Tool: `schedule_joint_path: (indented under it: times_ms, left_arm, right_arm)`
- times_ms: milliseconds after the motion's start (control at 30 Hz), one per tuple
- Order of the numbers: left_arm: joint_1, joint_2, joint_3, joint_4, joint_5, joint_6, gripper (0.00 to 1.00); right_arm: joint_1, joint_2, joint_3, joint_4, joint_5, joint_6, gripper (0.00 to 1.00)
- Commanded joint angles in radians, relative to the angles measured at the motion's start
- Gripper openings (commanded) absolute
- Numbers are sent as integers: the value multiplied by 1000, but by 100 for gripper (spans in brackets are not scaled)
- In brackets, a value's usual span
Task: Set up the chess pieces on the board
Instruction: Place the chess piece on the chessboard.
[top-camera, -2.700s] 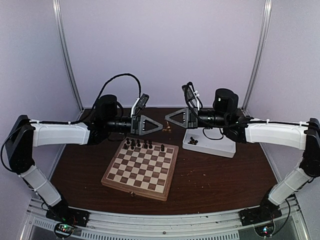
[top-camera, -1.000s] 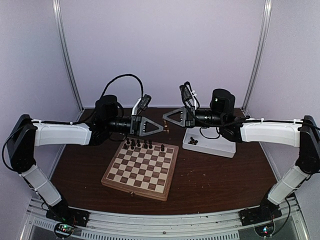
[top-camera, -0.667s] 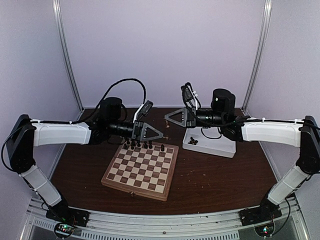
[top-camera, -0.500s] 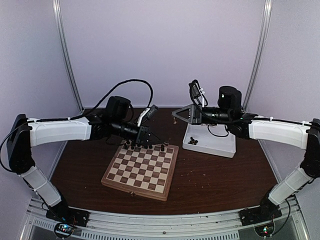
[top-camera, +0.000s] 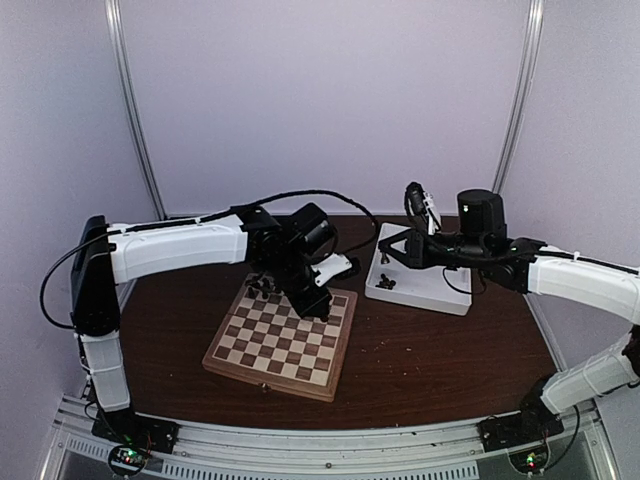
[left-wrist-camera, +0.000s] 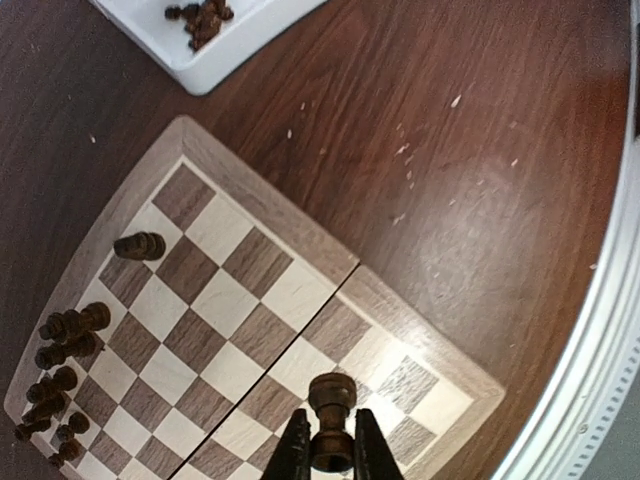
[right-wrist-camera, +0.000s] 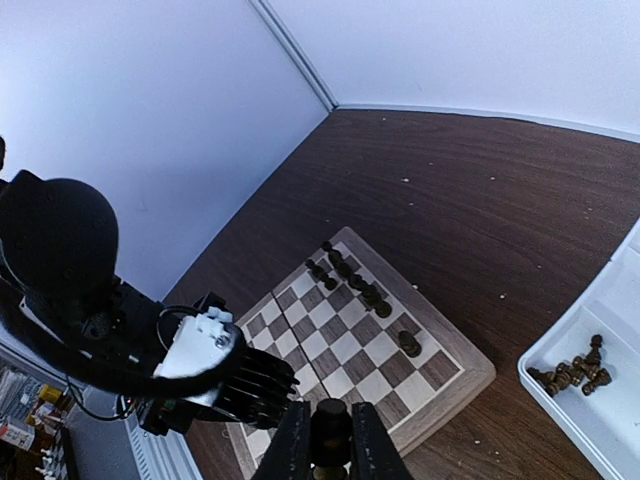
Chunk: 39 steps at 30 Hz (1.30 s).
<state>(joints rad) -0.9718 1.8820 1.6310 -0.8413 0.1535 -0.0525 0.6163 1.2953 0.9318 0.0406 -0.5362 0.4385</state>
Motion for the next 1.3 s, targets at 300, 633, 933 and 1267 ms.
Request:
schedule_joint_path:
  times_ms: [300,633,933,1267]
  left_arm:
    - [-23,260,225,-252,-199,74,4]
    - [-23,329,289,-241,-216,56,6]
    - [-23,377,350,-203,-261,56,7]
    - [-23,435,448,-199,-291,80,10]
  right_arm:
    - [-31,-252,-136,-33,388,-48,10]
    - [-33,-333,-172,-74,469,-79,10]
    - [-35,-356,-186,-83,482,-86,10]
    - [-36,-384,-192,-108,499,-98,10]
